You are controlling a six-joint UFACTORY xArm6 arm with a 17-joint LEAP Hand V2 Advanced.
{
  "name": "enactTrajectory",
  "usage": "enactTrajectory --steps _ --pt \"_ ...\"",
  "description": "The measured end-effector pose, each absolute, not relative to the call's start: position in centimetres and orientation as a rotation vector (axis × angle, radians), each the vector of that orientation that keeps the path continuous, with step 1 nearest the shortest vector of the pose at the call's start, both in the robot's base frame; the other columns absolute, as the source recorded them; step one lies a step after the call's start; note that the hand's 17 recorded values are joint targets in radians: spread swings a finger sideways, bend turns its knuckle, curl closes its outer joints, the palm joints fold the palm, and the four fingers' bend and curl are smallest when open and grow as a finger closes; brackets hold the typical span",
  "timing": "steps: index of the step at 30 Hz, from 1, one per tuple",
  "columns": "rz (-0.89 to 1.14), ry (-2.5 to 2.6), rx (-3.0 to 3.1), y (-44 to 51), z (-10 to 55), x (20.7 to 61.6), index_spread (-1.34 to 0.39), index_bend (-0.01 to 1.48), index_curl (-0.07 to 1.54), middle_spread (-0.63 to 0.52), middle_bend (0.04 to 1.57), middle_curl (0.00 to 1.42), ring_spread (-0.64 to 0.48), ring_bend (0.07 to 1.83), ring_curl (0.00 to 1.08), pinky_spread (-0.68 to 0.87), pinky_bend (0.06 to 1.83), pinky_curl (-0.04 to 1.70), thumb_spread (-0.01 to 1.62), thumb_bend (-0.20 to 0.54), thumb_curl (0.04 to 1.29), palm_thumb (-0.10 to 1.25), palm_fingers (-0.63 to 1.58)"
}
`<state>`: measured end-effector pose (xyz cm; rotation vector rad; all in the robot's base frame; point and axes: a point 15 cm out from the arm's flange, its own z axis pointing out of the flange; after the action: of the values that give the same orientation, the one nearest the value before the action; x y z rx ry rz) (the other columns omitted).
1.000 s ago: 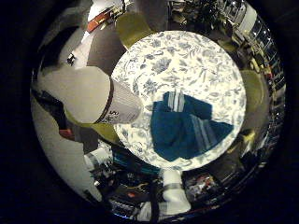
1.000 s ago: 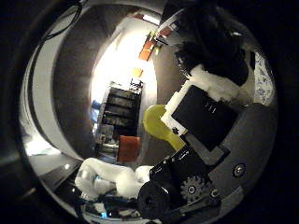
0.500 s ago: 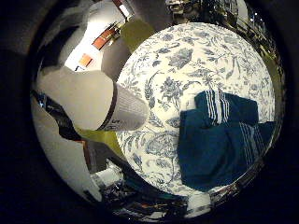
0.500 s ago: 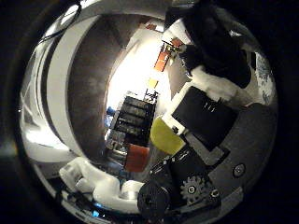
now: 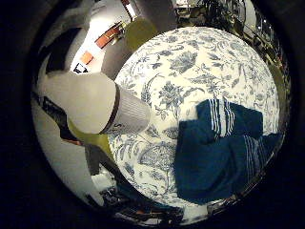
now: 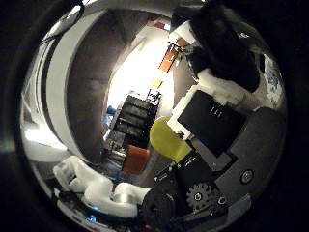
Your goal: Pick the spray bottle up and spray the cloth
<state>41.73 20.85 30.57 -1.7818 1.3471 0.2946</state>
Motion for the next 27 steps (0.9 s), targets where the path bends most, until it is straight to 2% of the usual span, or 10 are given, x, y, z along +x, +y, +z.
enactTrajectory --steps 3,6,8,10,13,15,20,27 --pt "0.286 1.330 -1.801 20.82 30.42 41.65 -0.23 0.84 0.71 -0.09 1.27 0.61 -0.21 1.27 0.72 -0.26 1.02 1.14 0.70 -0.045 0.79 0.85 1.05" --pt "0.277 1.309 -1.817 20.91 30.40 41.58 -0.33 0.39 0.63 -0.14 1.03 0.54 -0.26 1.22 0.65 -0.35 1.12 1.02 0.69 -0.030 0.75 0.86 0.75" --pt "0.271 1.290 -1.832 20.95 30.31 41.50 -0.39 0.25 0.57 -0.16 0.88 0.50 -0.27 1.20 0.62 -0.39 1.09 0.95 0.77 -0.029 0.72 0.85 0.59" --pt "0.270 1.286 -1.837 20.96 30.30 41.44 -0.43 0.21 0.54 -0.18 0.79 0.47 -0.25 1.12 0.58 -0.40 1.04 0.91 0.89 -0.027 0.67 0.82 0.49" --pt "0.259 1.280 -1.870 20.82 29.90 41.29 -0.44 0.23 0.52 -0.15 0.68 0.43 -0.20 0.97 0.53 -0.35 0.95 0.88 0.98 -0.026 0.62 0.79 0.26" --pt "0.251 1.276 -1.889 20.68 29.72 41.21 -0.43 0.24 0.50 -0.11 0.63 0.41 -0.14 0.87 0.48 -0.22 0.80 0.84 1.01 -0.028 0.58 0.77 0.14" --pt "0.248 1.274 -1.893 20.64 29.69 41.20 -0.39 0.19 0.44 -0.01 0.49 0.36 0.03 0.72 0.40 0.06 0.65 0.74 1.04 -0.028 0.51 0.72 0.08" --pt "0.236 1.266 -1.888 20.58 30.29 41.19 -0.37 0.16 0.35 0.06 0.40 0.33 0.14 0.62 0.34 0.29 0.55 0.60 1.04 -0.027 0.45 0.68 0.09"
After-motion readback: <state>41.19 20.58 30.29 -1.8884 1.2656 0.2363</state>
